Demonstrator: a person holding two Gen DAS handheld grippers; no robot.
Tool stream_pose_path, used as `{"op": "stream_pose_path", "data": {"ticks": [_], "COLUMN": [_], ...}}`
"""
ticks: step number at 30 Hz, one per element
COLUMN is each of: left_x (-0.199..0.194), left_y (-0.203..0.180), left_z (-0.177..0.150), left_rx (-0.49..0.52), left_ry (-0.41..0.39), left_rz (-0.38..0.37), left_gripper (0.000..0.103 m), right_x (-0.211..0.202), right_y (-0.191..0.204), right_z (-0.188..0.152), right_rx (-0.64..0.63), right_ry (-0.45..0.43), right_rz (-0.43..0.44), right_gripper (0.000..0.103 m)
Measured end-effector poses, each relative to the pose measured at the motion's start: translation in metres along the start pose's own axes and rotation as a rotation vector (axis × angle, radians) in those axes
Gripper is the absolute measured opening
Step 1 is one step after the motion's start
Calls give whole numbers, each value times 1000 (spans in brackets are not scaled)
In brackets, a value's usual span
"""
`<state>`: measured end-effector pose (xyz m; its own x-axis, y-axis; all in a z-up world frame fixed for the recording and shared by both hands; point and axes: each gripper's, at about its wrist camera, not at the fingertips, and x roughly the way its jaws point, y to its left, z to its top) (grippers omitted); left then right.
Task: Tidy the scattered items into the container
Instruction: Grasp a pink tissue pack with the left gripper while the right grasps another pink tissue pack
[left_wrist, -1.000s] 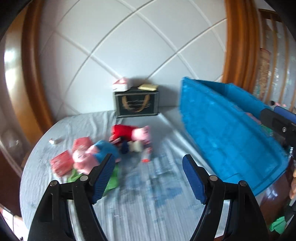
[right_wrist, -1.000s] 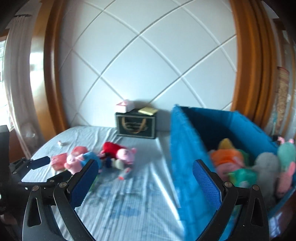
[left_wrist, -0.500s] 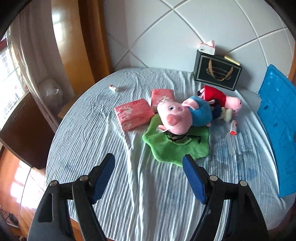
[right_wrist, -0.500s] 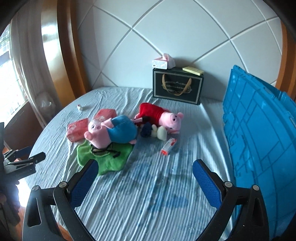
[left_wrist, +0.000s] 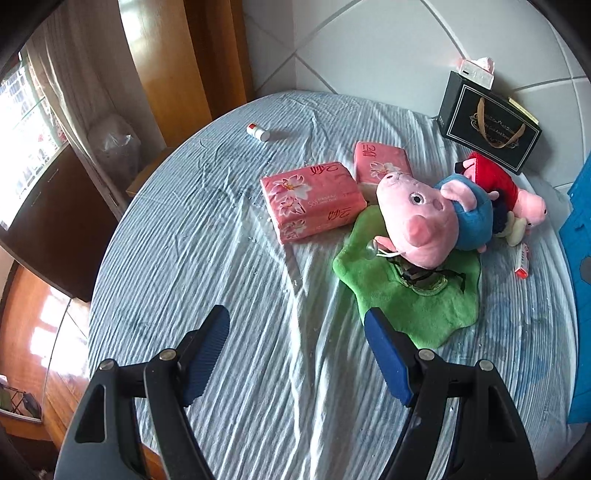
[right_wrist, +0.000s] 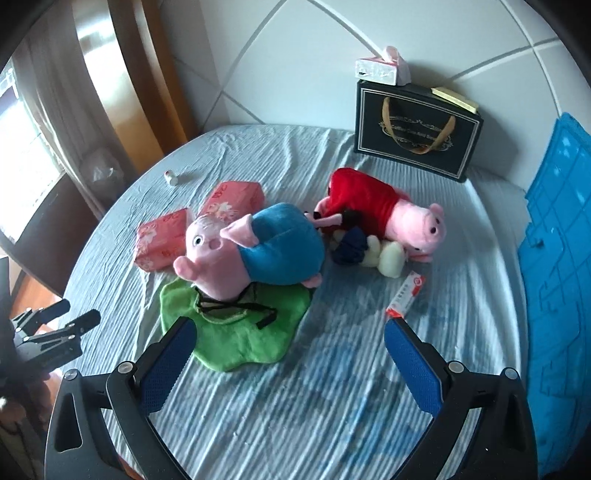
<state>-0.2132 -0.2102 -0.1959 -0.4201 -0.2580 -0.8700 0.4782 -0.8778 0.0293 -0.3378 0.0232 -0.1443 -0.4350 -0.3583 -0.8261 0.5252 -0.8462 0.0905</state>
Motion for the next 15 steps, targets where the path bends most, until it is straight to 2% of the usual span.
{"op": "stream_pose_path", "data": {"ticks": [9, 15], "left_x": [101, 142], "left_y": [20, 47], "left_z": [45, 71], "left_rx": [61, 37], "left_ry": [131, 166], "left_rz": [-69, -40], "left_gripper": [75, 75], "right_x": [68, 110], "right_y": [51, 76], "right_z": [63, 92], "right_rx": [2, -18], "right_ry": [49, 97], "right_rz": [-43, -53], "right_gripper": [103, 103]}}
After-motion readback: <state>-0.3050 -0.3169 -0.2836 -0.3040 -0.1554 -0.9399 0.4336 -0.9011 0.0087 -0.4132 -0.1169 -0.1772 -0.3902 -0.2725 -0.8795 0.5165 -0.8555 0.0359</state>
